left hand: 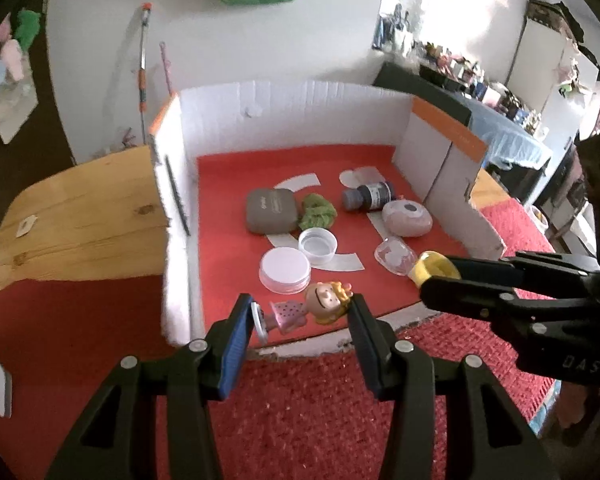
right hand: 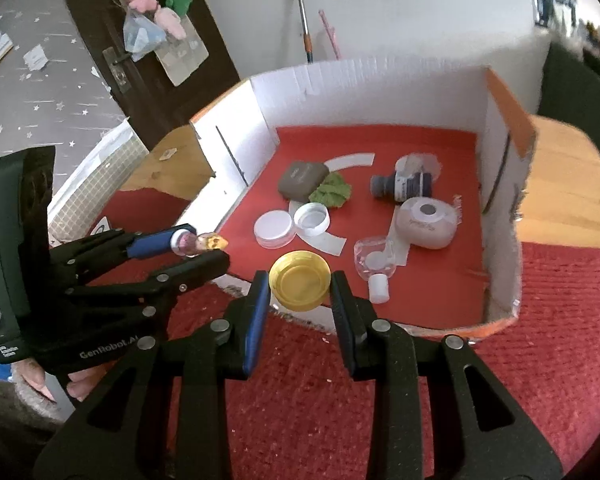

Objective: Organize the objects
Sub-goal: 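Carry doll with left tool while right tool carries yellow cap into box, then lower doll and yellow cap onto box floor and open both tools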

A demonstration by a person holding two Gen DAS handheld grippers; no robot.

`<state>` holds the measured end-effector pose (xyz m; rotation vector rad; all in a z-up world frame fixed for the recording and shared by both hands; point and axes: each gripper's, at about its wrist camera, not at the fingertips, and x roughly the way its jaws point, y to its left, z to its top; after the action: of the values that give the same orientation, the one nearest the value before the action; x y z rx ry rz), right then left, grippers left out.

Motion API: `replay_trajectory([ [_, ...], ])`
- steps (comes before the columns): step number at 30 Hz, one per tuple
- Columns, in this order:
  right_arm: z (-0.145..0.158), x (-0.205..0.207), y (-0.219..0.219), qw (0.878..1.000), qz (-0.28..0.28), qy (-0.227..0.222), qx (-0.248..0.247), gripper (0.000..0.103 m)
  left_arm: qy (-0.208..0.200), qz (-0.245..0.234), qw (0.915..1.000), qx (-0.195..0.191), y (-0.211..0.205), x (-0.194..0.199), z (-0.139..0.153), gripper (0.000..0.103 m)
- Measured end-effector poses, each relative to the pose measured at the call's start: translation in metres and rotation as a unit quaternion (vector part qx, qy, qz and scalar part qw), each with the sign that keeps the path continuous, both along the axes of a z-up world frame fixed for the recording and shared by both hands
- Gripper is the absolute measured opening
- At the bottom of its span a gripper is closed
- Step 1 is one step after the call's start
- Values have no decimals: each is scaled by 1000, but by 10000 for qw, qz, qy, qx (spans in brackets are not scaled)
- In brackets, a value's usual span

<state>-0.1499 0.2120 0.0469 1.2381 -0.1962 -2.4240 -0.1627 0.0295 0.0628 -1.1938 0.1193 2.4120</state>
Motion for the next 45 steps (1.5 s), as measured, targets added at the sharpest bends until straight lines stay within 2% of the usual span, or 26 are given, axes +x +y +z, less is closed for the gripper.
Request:
replay_trajectory([
  [8, -16, -29, -3, 9989, 93, -462, -24, 30, -507, -340, 9980, -189, 12, -20, -23, 50],
  [16, -32, -43, 1, 9970, 80, -771, 54, 30, -559, -413, 9970, -347, 16, -26, -28, 50],
  [21, -35, -45, 9, 9968, -53, -767, 205, 30, -552, -422, 9967, -414, 21, -28, -30, 50],
  [27, -34, -46, 21, 9955, -378, -501, 709, 30, -402, -245, 9975, -521, 25, -37, -35, 50],
  [31, -36, -45, 19, 9937, -425, -390, 965, 29, -339, -137, 9983, -443, 23, -39, -36, 50],
  [33, -38, -44, 16, 9937, -334, -419, 982, 29, -252, -58, 9982, -549, 22, -37, -38, 50],
  [36, -37, -38, 9, 9933, -157, -399, 1076, 29, -209, -62, 9987, -456, 17, -33, -38, 50],
  [45, -38, -37, 12, 9928, -159, -415, 1113, 29, -206, -31, 9987, -467, 20, -37, -38, 50],
])
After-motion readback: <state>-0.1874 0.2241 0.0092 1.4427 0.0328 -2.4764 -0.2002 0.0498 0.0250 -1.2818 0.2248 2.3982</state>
